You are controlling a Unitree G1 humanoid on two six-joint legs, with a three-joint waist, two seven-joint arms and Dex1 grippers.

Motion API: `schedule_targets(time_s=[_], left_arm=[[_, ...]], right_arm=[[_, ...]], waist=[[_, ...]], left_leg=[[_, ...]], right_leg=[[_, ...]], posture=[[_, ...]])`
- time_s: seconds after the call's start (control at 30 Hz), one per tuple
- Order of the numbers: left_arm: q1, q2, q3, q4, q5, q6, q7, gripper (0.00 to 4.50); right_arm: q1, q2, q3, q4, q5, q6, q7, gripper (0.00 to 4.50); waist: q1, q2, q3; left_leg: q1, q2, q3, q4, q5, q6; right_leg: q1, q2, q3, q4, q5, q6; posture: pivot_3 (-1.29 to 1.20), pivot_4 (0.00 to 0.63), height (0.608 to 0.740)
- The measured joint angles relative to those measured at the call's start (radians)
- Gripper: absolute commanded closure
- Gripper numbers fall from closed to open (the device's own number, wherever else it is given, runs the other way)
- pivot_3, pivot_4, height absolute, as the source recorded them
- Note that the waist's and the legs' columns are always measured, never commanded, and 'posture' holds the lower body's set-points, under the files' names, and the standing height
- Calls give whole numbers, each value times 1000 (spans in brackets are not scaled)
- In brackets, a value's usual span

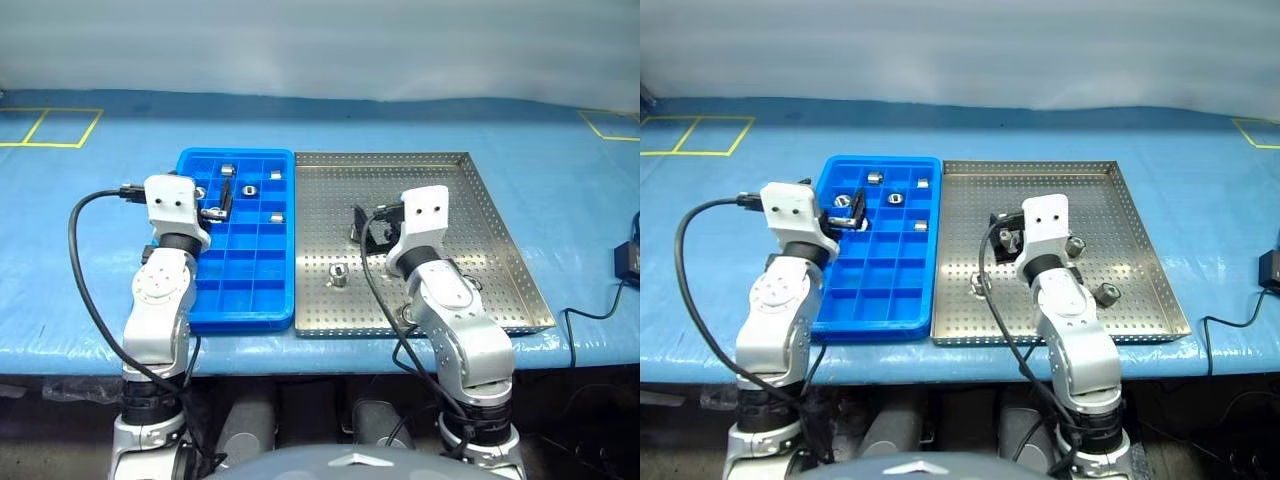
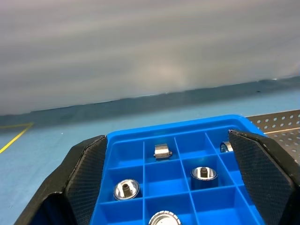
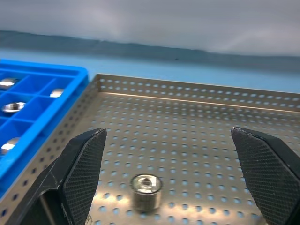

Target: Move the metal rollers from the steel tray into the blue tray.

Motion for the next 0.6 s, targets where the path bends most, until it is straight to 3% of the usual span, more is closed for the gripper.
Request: schedule_targets(time_s=[0.3,0.6], left_arm=[[-57,1,3,72,-15,-29,-13,24],[-89,5,-75,120,-14,-42,-70,24]], right_arm=[[21,65,-118,0,-59,-47,-140,0],[87,99,-28,-1,-78,-59,-159,0]], waist=[[-38,0,0],[-83,0,0]], left_leg=[[0,0,0,0,0,0],[0,0,0,0,0,0]], right_leg=[[0,1,1,0,0,1],[0,1,2,1,1,1]], posture=[[-107,150,740],[-151,150,740]])
